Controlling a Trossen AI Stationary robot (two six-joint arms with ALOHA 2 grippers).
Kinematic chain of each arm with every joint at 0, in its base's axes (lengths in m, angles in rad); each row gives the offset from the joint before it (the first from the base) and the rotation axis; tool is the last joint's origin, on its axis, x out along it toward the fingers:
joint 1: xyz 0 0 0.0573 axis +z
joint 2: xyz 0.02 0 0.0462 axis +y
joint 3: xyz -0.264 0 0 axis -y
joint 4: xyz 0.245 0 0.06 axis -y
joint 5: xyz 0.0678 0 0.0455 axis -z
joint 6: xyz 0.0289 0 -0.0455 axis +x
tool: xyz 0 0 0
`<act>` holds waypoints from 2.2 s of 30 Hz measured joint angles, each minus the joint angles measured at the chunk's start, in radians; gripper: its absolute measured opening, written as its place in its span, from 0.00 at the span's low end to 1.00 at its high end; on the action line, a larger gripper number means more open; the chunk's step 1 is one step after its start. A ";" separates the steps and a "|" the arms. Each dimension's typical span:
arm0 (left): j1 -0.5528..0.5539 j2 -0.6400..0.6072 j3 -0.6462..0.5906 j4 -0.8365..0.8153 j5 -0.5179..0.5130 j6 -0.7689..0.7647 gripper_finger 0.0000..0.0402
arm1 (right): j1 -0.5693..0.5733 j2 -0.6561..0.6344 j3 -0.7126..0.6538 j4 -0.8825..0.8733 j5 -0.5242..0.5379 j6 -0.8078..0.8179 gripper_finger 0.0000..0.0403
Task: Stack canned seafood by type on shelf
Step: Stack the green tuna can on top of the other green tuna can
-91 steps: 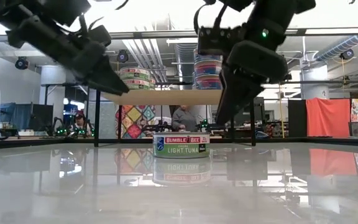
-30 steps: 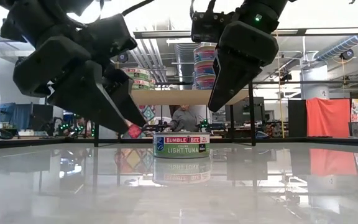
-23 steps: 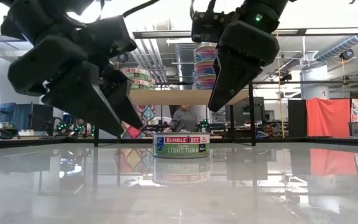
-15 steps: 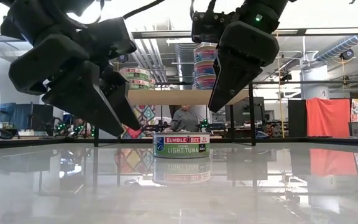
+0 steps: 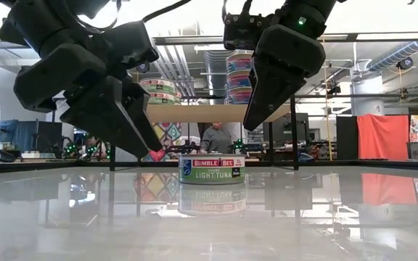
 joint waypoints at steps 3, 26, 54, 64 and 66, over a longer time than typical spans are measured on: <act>0.002 0.000 0.000 -0.001 0.020 0.020 0.69 | 0.000 0.000 0.000 0.000 0.000 0.000 0.91; 0.002 -0.001 0.000 0.002 0.007 0.032 0.98 | 0.000 0.000 0.000 0.000 0.000 0.008 0.91; 0.137 0.140 -0.037 0.287 0.072 0.114 1.00 | 0.023 0.053 -0.104 0.092 -0.087 0.000 0.91; 0.161 0.187 -0.037 0.408 0.131 0.188 1.00 | 0.022 0.117 -0.092 0.152 -0.077 -0.069 0.91; 0.161 0.195 -0.036 0.418 0.140 0.189 1.00 | 0.022 0.117 -0.092 0.151 -0.076 -0.073 0.91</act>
